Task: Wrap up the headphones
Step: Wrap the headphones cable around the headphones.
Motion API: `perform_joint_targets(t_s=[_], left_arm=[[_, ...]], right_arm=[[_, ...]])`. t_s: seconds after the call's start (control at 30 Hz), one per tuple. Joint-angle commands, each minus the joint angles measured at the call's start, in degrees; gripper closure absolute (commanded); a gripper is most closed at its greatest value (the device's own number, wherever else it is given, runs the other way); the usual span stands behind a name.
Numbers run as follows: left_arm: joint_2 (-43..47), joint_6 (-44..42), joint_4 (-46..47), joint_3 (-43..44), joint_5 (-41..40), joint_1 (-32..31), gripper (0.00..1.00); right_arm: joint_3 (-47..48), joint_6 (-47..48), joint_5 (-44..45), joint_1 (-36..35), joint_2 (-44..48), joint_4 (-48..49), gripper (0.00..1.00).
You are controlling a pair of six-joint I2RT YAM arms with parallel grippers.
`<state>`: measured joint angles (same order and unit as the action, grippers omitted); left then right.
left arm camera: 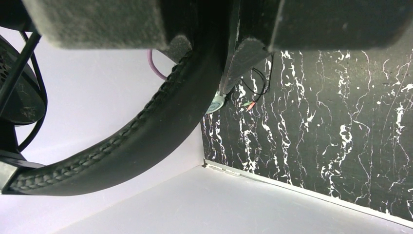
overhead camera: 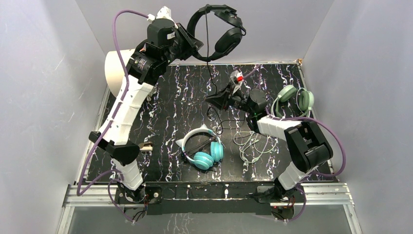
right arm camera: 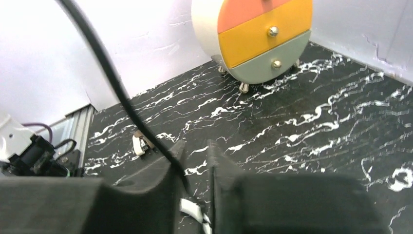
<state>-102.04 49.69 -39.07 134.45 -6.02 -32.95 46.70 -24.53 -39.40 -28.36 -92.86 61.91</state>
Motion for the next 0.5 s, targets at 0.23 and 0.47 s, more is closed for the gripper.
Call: perform_joint_targets(t_s=[0.23,0.47], left_arm=[[7.38,-3.74,0.77,0.53,-3.71,0.43,1.00],[9.66,-9.31,7.34,-4.07,8.70,0.61,1.00]], right_arm=[[-10.06,1.86,10.00,3.68,17.27,-9.39,1.00],[-2.93,6.63,-1.09,10.91,22.83,-36.42,1.00]])
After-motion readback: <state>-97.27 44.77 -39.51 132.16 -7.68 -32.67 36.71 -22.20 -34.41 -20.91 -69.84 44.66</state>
